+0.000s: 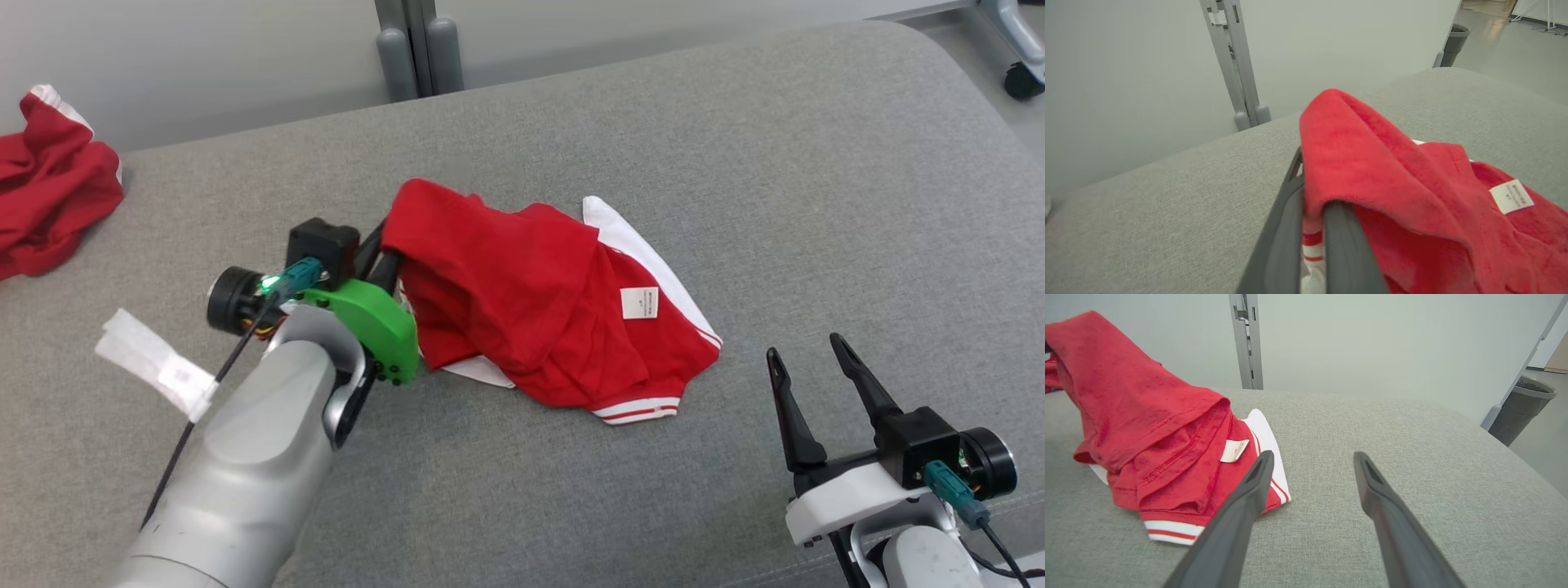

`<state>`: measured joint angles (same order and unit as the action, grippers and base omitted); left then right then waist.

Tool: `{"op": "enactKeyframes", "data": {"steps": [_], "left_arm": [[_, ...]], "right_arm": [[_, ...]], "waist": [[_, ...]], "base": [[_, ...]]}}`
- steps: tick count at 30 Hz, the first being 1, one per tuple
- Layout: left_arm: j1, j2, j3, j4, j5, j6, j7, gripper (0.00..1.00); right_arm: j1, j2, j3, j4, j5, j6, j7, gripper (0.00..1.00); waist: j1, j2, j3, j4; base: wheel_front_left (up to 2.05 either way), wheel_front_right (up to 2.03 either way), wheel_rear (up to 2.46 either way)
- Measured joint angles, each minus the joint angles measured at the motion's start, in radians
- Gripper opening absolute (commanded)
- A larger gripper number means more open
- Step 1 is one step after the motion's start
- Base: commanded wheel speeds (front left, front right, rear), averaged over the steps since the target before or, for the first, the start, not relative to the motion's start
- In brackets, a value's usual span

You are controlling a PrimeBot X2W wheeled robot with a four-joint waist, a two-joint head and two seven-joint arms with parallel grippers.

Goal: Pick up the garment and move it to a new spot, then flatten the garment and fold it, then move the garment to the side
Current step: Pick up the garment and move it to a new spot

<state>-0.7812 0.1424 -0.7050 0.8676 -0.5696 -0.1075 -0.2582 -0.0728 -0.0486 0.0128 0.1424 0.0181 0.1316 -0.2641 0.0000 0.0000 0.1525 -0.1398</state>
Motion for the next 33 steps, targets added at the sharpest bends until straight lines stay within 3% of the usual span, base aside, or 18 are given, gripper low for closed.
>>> {"op": "enactKeyframes", "data": {"steps": [3,4,5,7,8,24,33], "left_arm": [[0.018,0.017,0.046,0.015,0.007,0.015,-0.004,0.0],[0.026,0.021,0.057,0.009,0.02,0.018,-0.004,0.32],[0.037,0.023,0.068,0.002,0.027,0.02,-0.004,0.4],[0.064,0.024,0.092,-0.016,0.04,0.02,-0.004,0.91],[0.078,0.023,0.103,-0.027,0.051,0.019,-0.004,1.0],[0.383,0.026,0.326,-0.282,0.198,-0.011,-0.006,1.0],[0.609,-0.026,0.458,-0.446,0.25,-0.016,-0.006,1.0]], "right_arm": [[-0.006,0.0,-0.007,0.0,-0.002,0.0,0.0,1.0],[-0.01,0.0,-0.008,0.0,-0.004,0.0,0.0,1.0],[-0.016,0.0,-0.009,0.0,-0.006,0.0,0.0,1.0],[-0.024,0.0,-0.009,0.001,-0.01,0.0,0.0,1.0],[-0.026,0.0,-0.009,0.002,-0.011,0.0,0.0,1.0],[0.022,0.0,0.005,0.044,-0.021,0.0,0.0,1.0],[0.054,0.0,-0.008,0.046,-0.019,0.0,0.0,1.0]], "waist": [[0.0,0.0,0.022,0.006],[0.0,0.0,0.027,0.011],[0.0,0.0,0.03,0.017],[0.0,0.0,0.033,0.03],[0.0,-0.0001,0.034,0.037],[0.0,0.0,-0.081,0.089],[0.0,0.0,-0.155,0.1]], "base": [[0.0,0.0,0.0],[0.0,0.0,0.0],[0.0,0.0,0.0],[0.0,0.0,0.0],[0.0,0.0,0.0],[0.0,0.0,0.0],[0.0,0.0,0.0]]}}
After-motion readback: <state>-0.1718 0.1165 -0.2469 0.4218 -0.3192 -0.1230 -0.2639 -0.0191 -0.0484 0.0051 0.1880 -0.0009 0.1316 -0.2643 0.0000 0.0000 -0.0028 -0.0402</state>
